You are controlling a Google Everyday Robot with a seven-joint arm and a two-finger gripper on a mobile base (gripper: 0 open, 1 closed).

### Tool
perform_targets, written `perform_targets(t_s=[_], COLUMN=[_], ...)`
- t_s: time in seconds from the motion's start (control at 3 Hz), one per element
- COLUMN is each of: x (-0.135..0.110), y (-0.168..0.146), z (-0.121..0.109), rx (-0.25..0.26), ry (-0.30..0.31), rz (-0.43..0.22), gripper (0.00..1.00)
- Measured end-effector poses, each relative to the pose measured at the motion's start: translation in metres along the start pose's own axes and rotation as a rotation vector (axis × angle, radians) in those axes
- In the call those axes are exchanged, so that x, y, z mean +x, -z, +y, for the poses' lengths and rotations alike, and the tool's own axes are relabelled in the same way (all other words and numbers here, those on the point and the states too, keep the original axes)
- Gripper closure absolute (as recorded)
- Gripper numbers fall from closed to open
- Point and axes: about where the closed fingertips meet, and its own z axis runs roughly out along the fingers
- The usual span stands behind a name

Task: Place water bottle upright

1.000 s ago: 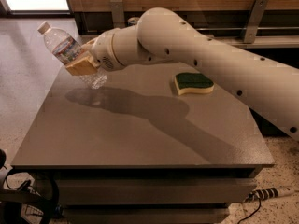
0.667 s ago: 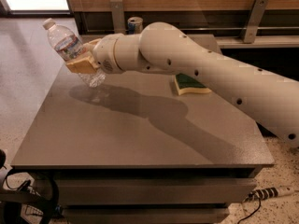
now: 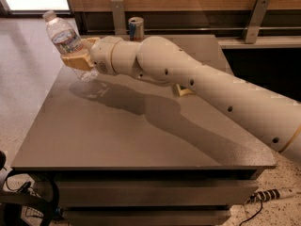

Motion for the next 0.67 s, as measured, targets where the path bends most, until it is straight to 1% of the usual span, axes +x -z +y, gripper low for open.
perform_targets(t_s=[0.33, 0.67], x=[0.0033, 0.0084], y=[-0.0035, 0.0011], z=[0.0042, 0.0106], rx=[0.027, 0.049], ry=[-0.018, -0.033], rz=[-0.033, -0.024], gripper=[1.00, 1.00])
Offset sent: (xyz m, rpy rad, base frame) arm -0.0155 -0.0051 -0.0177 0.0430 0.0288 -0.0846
